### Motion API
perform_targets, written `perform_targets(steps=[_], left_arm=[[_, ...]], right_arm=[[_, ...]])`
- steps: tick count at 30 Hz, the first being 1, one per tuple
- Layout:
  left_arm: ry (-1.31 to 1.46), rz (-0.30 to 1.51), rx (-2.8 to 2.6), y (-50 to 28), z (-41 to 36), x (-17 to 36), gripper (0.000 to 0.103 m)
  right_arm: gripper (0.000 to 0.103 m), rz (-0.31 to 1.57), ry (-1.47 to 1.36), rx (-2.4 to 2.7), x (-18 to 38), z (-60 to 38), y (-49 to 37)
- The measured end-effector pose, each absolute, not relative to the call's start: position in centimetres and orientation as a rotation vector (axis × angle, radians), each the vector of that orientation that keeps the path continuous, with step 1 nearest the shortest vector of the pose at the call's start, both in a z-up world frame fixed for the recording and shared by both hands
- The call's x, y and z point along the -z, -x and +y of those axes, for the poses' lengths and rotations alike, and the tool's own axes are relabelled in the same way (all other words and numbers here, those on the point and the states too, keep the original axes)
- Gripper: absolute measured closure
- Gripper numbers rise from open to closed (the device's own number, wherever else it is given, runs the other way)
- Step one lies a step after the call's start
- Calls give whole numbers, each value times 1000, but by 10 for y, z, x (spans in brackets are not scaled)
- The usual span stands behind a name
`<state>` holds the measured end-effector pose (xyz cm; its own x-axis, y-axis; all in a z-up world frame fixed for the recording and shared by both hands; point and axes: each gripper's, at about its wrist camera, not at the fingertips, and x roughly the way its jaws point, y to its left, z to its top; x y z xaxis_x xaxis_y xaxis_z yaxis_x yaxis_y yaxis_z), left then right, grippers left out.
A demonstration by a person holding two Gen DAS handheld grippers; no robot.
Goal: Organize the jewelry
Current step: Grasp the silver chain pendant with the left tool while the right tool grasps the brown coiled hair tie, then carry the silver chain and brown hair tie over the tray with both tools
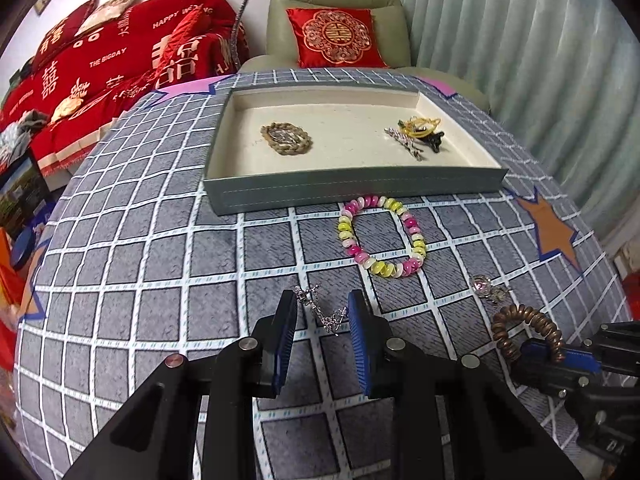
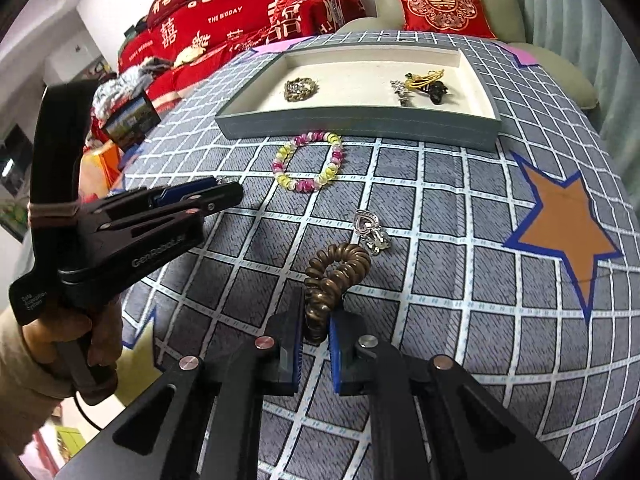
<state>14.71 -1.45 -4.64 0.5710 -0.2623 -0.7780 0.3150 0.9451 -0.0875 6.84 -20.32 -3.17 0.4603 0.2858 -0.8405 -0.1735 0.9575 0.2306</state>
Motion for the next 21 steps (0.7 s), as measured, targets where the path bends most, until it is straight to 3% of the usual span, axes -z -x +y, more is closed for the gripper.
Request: perform_targets(steps=[21], left_arm=[[9, 778, 354, -151, -2, -27, 67]], right_arm=[[91, 929, -245, -261, -36, -262, -97]])
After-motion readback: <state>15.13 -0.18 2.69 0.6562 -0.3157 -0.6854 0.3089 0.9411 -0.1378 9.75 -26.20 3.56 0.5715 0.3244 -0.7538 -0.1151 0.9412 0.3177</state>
